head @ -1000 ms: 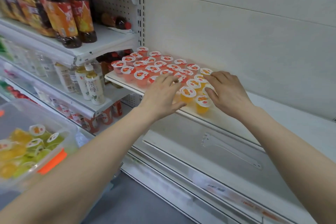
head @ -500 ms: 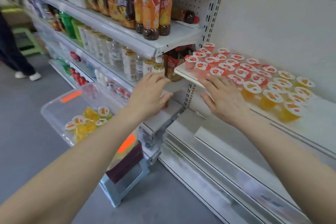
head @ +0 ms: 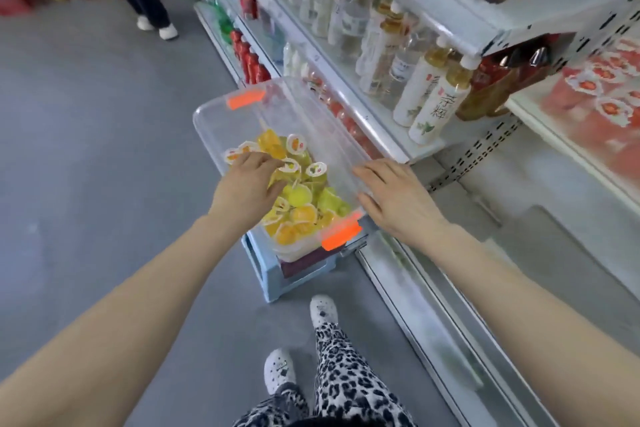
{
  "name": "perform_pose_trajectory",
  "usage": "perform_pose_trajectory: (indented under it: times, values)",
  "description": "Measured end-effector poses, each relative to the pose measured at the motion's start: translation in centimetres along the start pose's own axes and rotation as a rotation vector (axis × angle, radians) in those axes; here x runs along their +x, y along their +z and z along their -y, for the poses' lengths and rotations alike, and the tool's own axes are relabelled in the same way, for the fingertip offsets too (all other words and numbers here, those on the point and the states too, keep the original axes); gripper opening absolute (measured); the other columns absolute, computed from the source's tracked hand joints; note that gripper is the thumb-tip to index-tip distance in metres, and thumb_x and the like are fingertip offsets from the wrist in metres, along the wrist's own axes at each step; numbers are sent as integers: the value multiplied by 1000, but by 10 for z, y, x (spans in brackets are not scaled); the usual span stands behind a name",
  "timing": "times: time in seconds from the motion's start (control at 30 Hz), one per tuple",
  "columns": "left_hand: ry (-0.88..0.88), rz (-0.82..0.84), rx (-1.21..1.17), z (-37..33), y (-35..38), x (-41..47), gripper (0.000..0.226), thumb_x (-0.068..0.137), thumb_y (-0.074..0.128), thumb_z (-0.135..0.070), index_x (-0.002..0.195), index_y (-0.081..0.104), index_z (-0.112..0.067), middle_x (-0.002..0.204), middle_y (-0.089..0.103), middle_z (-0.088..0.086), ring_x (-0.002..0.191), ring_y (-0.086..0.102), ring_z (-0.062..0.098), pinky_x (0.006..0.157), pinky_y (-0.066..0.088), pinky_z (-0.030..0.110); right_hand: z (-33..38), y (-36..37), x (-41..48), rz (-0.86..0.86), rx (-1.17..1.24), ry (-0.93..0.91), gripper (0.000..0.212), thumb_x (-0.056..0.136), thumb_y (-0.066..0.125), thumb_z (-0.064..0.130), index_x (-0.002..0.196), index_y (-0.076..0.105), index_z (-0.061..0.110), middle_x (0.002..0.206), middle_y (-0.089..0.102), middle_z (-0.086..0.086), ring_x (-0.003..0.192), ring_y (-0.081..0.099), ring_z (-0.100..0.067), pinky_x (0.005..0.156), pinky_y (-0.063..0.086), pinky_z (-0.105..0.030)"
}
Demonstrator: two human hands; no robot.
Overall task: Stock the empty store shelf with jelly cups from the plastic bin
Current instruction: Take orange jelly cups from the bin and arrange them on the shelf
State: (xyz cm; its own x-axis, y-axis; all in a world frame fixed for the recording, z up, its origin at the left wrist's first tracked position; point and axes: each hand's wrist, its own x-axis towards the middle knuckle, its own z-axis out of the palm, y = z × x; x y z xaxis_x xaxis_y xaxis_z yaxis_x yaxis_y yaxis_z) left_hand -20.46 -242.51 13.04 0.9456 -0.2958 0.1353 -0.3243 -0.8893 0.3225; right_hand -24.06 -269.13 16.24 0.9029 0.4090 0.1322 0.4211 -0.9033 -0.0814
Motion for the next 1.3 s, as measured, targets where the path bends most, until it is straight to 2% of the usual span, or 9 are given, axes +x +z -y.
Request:
perform_pose_trajectory:
  times: [0.27,0.4,0.53,0.77,0.9,1.0,1.07,1.2,1.3]
  values:
    - [-190,54,-40,41,32,17,35,96,54,-31,128,60,-17,125,59,5,124,44,27,105,36,36,-2,89,90,414,56,-192,46,94,54,39,137,49,22,134,54,0,127,45,-23,104,33,-37]
    - [-191,33,-6,50,51,18,27,94,58,-24,115,69,-12,111,68,6,115,51,29,104,37,35,5,129,120,611,49,-262,51,89,64,29,137,51,23,134,54,-2,127,45,-25,102,37,-37]
    - [-187,-32,-8,55,58,18,22,90,61,-17,109,72,-11,104,70,6,108,55,30,101,41,37,17,160,138,790,-98,-366,52,94,59,25,143,43,31,135,49,-4,126,46,-27,100,42,-39]
    - [-173,-66,-6,55,60,19,22,90,60,-14,107,73,-12,104,71,5,108,56,30,101,41,36,11,178,139,772,60,-320,44,88,67,34,130,53,28,126,54,-3,119,49,-26,92,41,-36]
    - [-168,-65,10,54,60,19,22,90,59,-16,108,73,-13,103,71,4,109,55,29,101,41,37,3,168,134,707,236,-74,35,89,67,32,116,51,17,112,64,-9,103,58,-30,78,47,-37]
    - [-186,-32,28,53,59,20,24,92,58,-19,111,71,-16,107,70,2,113,52,28,103,39,37,-8,153,127,601,397,19,32,89,66,29,113,50,15,113,62,-8,100,59,-29,74,40,-33]
    - [-178,32,72,54,57,22,27,93,58,-26,117,69,-18,112,69,1,116,49,28,105,36,37,-16,142,123,540,442,45,30,91,62,26,114,49,12,115,57,-10,101,57,-30,74,37,-32]
    - [-80,257,117,42,59,34,40,92,59,-39,129,58,-24,126,60,0,122,44,26,106,34,36,-27,123,115,435,530,169,27,94,52,29,117,48,16,118,49,-9,101,56,-28,92,45,-42]
    - [48,486,154,14,76,47,47,91,56,-47,134,52,-26,127,56,-1,120,46,25,102,40,35,-31,114,106,348,508,214,35,95,51,42,122,46,20,120,55,-5,102,57,-23,89,49,-43]
